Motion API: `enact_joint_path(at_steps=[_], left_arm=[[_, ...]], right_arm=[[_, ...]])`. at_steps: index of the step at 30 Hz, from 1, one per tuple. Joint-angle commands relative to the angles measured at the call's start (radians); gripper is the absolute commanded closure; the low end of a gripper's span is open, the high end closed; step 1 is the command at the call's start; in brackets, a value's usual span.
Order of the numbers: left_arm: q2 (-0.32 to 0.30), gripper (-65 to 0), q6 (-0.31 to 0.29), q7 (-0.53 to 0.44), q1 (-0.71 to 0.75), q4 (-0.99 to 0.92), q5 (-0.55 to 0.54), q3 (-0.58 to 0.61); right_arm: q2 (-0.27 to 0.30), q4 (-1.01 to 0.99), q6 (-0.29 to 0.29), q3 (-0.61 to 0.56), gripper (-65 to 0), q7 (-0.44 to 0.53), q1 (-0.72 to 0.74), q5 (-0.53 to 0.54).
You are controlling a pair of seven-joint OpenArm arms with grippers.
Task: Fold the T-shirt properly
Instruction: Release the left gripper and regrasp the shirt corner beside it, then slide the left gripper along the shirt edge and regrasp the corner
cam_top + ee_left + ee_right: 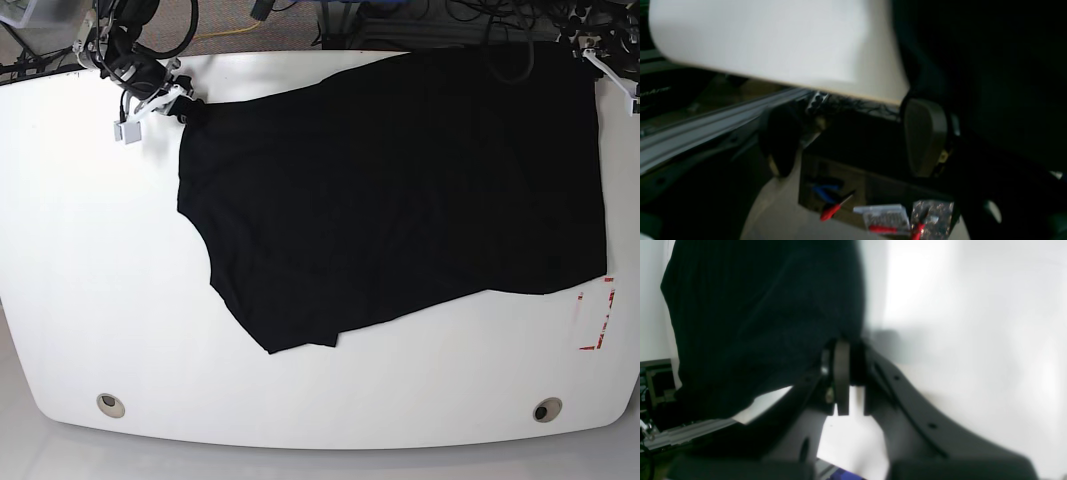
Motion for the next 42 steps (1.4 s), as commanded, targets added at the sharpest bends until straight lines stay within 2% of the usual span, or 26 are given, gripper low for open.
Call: enact_joint_path(at_steps=[1,3,10,14,23,26,29,32,33,37,42], left_arm=[[-0.009,-45.3,0.006,-0.010,0.015,0.016,-0.005,-0.004],[0.003,-45.3,0.006,-0.010,0.016,0.016,-0.028,-0.007],[0.006,-45.6,0.006,0.008,0.033,0.020,-0.226,-0.005],[-0.021,-45.1,0.006,0.042,0.050,0.019,-0.365,-0.011],[-0.032,-45.0,0.006,0.040,-0.033,0.023,-0.371,-0.028],[-0.050,-39.7,0.006,0.040,-0.057,0.049,-0.336,0.030],[-0.060,-22.8,0.006,0.040,-0.106,0.059,-0.224,0.150],[-0.052,-9.2,0.006,0.040,-0.154,0.056,-0.111,0.216],[-0.049,-6.8,0.006,0.040,-0.166,0.056,-0.072,0.234],[0.005,-5.4,0.006,0.016,-0.208,0.056,0.089,0.302],[0.026,-5.4,0.006,-0.078,-0.211,0.014,0.202,0.388]], right_arm=[[0.012,0.018,0.003,0.003,-3.5,0.007,0.000,0.009],[0.012,0.018,0.003,0.002,-3.5,0.007,0.001,0.009],[0.012,0.018,0.003,0.002,-3.5,0.007,0.012,0.009],[0.014,0.018,0.003,0.002,-3.5,0.007,0.012,0.009],[0.011,0.016,0.005,0.000,-3.5,0.007,0.012,0.009],[0.012,0.016,0.005,0.000,-3.5,0.007,0.013,0.009],[0.014,0.015,0.005,0.000,-3.5,0.007,0.013,0.009],[0.011,0.015,0.005,0.000,-3.5,0.007,0.013,0.009],[0.011,0.016,0.005,0.000,-3.5,0.007,0.013,0.009],[0.009,0.016,0.005,-0.001,-3.5,0.007,0.015,0.009],[0.009,0.016,0.005,-0.001,-3.5,0.007,0.015,0.009]])
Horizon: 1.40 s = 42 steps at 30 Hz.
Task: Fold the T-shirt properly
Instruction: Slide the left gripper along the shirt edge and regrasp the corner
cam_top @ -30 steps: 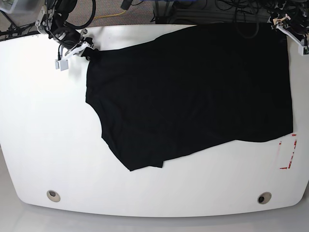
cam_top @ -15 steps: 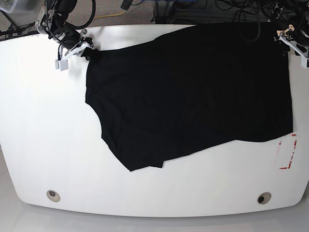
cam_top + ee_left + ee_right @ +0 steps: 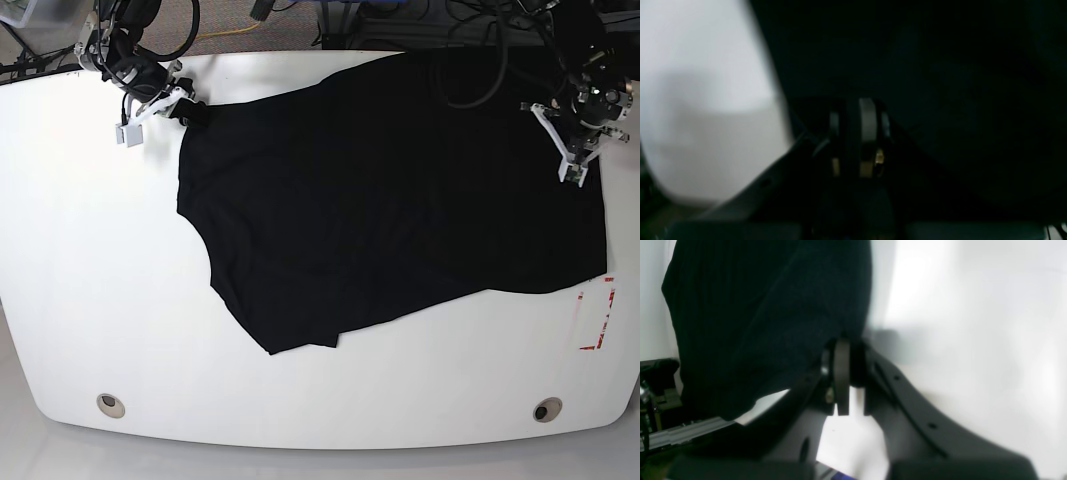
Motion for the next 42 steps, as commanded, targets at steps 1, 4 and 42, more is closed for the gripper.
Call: enact_joint_path(at_steps=[1,4,42], left_arm=[[-0.012,-5.4,0.002,-0.023,-0.018,-0.035,0.030,0.037],[-0.015,-5.4,0.002,-0.023,-0.054,-0.099,0.045,0.063],[-0.086,-41.3,0.002,0.096,-0.301,-0.021,0.070,0.014]], right_arm=[[0.011,0.016,0.005,0.004,-3.5,0.008,0.003,0.014],[0.011,0.016,0.005,0.005,-3.5,0.008,0.003,0.014],[0.008,0.013,0.000,0.005,-3.5,0.008,0.020,0.014]])
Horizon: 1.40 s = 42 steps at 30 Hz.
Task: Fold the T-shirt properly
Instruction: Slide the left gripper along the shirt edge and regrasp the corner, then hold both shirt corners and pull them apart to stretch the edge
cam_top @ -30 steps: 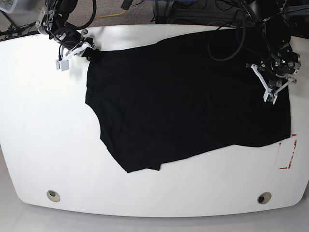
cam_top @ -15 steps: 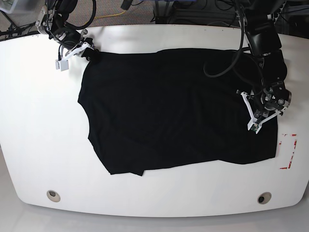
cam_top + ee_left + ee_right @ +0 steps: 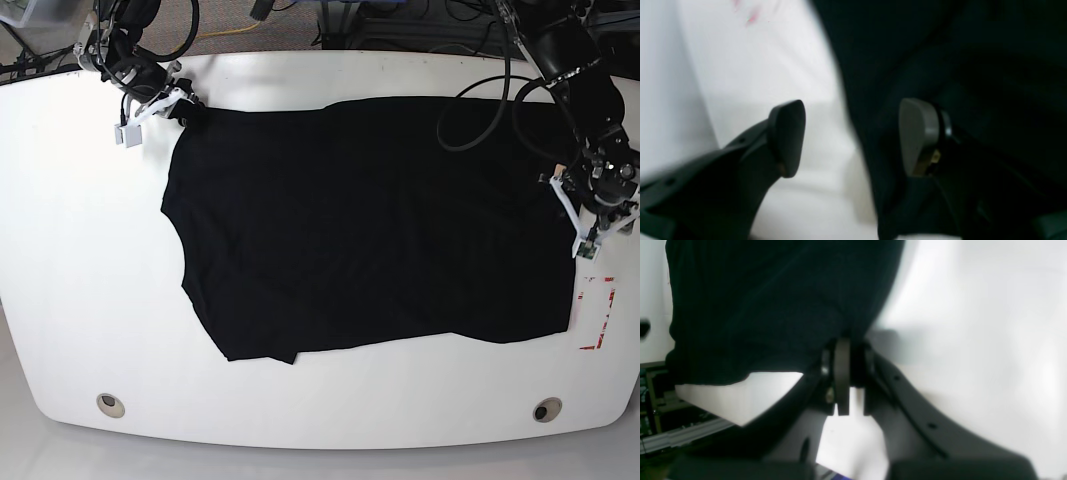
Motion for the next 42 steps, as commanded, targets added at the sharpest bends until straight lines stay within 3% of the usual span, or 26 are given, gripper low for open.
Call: enact_joint_path(at_steps=[1,5,8,13,21,26,39,42], left_arm=[[0.018,-41.4,0.002,-0.012,0.007,0.047,-0.014,-0.088],[0.016,-41.4,0.002,0.041,0.075,0.045,-0.128,-0.199],[-0.005,-41.4,0.002,0.087,0.167,0.048,-0.300,-0.271],[-0.015,-41.4,0.002,0.088,0.265,0.045,-0.458,-0.317],[-0.009,-41.5,0.002,0.082,0.283,-0.001,-0.467,-0.323],[-0.010,-41.5,0.002,0.018,0.283,-0.073,-0.467,-0.316],[0.002,-40.7,0.002,0.018,0.282,-0.111,-0.464,-0.259],[0.024,-35.6,0.002,0.018,0.280,-0.110,-0.464,-0.257]], right_arm=[[0.008,0.013,0.003,0.002,-3.5,0.008,0.010,0.018],[0.008,0.015,0.003,0.002,-3.6,0.008,0.010,0.018],[0.008,0.013,0.003,0.000,-3.6,0.008,0.010,0.018],[0.011,0.012,0.003,-0.027,-3.6,0.008,0.010,0.018],[0.011,0.012,0.003,-0.054,-3.6,0.008,0.011,0.018],[0.014,0.012,0.003,-0.052,-3.6,0.008,0.011,0.018],[0.017,0.012,0.005,-0.046,-3.6,0.008,0.010,0.018],[0.017,0.015,0.007,-0.046,-3.6,0.008,0.007,0.018]])
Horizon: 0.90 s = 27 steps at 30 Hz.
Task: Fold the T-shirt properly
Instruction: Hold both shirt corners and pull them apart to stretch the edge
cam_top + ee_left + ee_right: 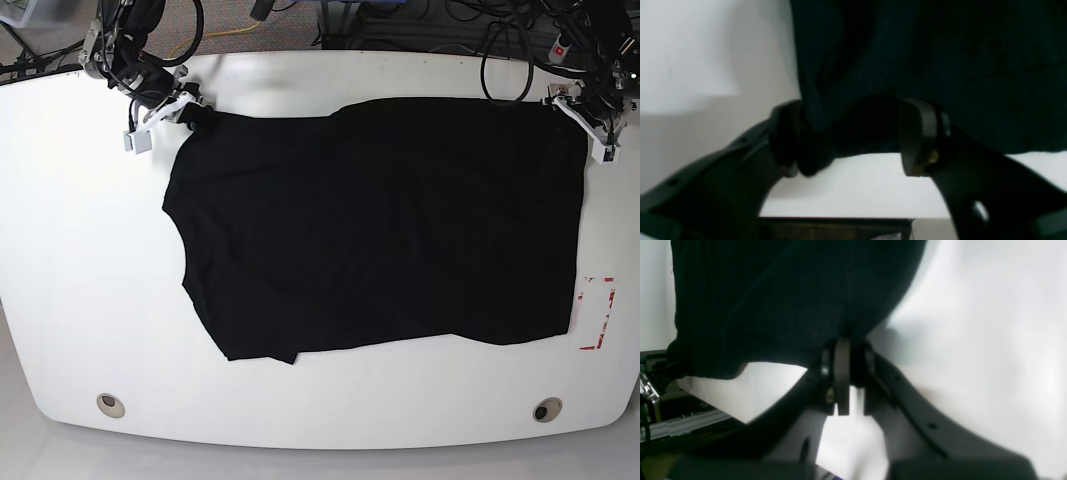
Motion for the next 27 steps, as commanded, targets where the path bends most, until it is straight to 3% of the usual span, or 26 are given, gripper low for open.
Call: enact_joint_path(at_steps=[1,10,20,27], left_arm=[[-0.003,-31.0,-0.001,-0.005,-0.002,0.014,-0.003,0.003],[-0.006,0.0,-0.001,-0.007,0.000,0.021,-0.003,0.049],[0.002,-0.4,-0.001,-0.002,0.089,0.245,-0.004,0.003],[0.000,-0.4,-0.001,-0.002,0.150,0.327,-0.009,0.000]], right_arm=[[0.011,0.019,0.008,0.005,-3.6,0.008,-0.002,0.022],[0.028,0.017,0.008,0.006,-3.6,0.005,-0.003,0.025],[0.031,0.100,0.011,0.033,-3.6,0.005,-0.058,0.028],[0.031,0.202,0.060,0.033,-3.6,0.003,-0.118,0.027]])
